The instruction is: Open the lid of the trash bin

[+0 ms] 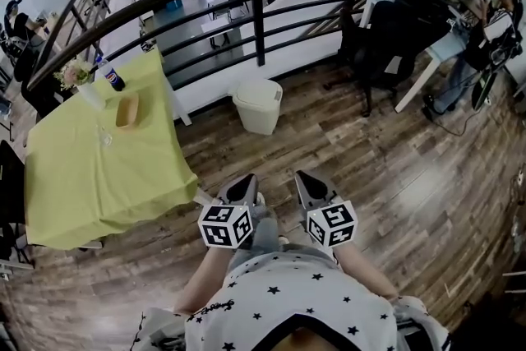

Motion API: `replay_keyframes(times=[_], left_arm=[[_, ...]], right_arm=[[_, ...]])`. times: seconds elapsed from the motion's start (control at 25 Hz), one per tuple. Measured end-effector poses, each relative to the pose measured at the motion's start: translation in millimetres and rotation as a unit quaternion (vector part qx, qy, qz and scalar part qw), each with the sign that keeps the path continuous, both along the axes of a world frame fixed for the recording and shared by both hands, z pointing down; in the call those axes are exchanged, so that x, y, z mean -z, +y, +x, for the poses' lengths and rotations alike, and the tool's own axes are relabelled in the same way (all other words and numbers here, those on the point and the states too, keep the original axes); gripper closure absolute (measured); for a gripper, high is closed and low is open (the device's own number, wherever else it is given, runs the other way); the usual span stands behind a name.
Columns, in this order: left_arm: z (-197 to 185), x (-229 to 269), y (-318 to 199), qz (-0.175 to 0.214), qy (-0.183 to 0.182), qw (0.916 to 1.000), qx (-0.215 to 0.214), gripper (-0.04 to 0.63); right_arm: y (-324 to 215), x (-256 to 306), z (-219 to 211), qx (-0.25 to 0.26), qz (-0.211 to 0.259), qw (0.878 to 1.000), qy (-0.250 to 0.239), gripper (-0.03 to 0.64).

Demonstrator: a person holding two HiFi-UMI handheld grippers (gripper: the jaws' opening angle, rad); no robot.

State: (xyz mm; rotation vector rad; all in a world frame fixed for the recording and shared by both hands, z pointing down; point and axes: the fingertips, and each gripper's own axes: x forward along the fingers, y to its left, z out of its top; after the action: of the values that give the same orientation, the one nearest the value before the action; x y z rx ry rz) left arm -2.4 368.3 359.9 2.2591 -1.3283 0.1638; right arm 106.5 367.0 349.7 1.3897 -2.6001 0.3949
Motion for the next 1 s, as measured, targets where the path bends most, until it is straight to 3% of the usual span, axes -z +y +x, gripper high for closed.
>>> replay_keyframes(times=[0.44, 1.0], left_arm=[[-5.7, -10.3, -70.5, -0.001, 0.012, 0.9999, 0.008, 0.583], [-27.6, -9.7, -215.0, -0.009, 0.008, 0.9999, 0.005, 0.583]], right_arm=[[-68.3, -8.2, -0.8, -0.011, -0.006, 1.0, 0.003, 0.623], [-216.9, -1.0, -20.8, -0.019, -0.007, 1.0, 0.004, 0.623]])
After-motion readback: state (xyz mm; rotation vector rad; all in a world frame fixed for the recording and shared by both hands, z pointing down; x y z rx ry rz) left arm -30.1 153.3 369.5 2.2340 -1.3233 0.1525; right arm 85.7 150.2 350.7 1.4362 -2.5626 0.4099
